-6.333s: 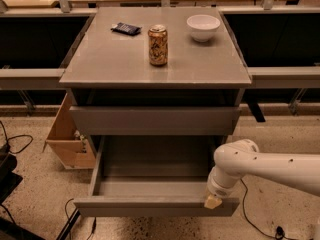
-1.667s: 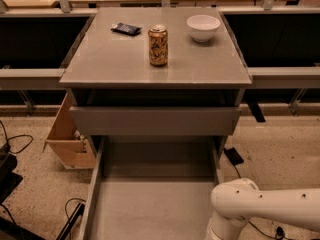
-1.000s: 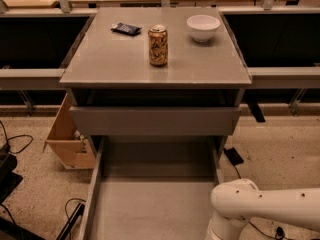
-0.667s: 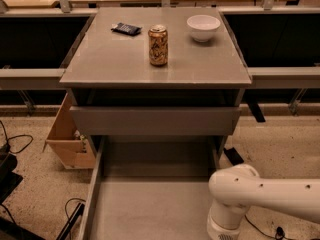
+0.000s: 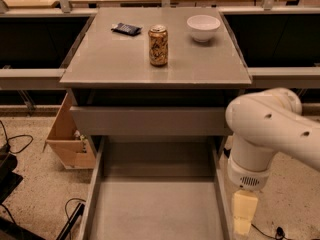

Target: Open middle drawer

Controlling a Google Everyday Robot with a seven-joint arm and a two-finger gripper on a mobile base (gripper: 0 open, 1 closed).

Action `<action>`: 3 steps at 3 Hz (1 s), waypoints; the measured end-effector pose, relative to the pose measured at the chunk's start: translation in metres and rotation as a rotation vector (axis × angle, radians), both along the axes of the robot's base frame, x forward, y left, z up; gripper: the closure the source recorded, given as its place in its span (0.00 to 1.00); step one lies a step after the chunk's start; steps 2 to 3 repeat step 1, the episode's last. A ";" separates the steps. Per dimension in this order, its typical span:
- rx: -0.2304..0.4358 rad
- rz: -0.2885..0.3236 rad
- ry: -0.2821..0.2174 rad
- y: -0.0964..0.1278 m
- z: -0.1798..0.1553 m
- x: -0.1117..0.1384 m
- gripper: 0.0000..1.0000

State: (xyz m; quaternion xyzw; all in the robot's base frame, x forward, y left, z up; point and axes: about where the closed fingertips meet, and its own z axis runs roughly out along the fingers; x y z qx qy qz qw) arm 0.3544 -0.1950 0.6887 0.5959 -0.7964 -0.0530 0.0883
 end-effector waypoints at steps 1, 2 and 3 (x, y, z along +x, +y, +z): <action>-0.035 -0.148 -0.126 -0.029 0.088 0.014 0.00; -0.035 -0.148 -0.126 -0.029 0.088 0.014 0.00; -0.035 -0.148 -0.126 -0.029 0.088 0.014 0.00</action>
Offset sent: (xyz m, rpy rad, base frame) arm 0.0000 0.0000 0.0000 0.0000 0.0000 0.0000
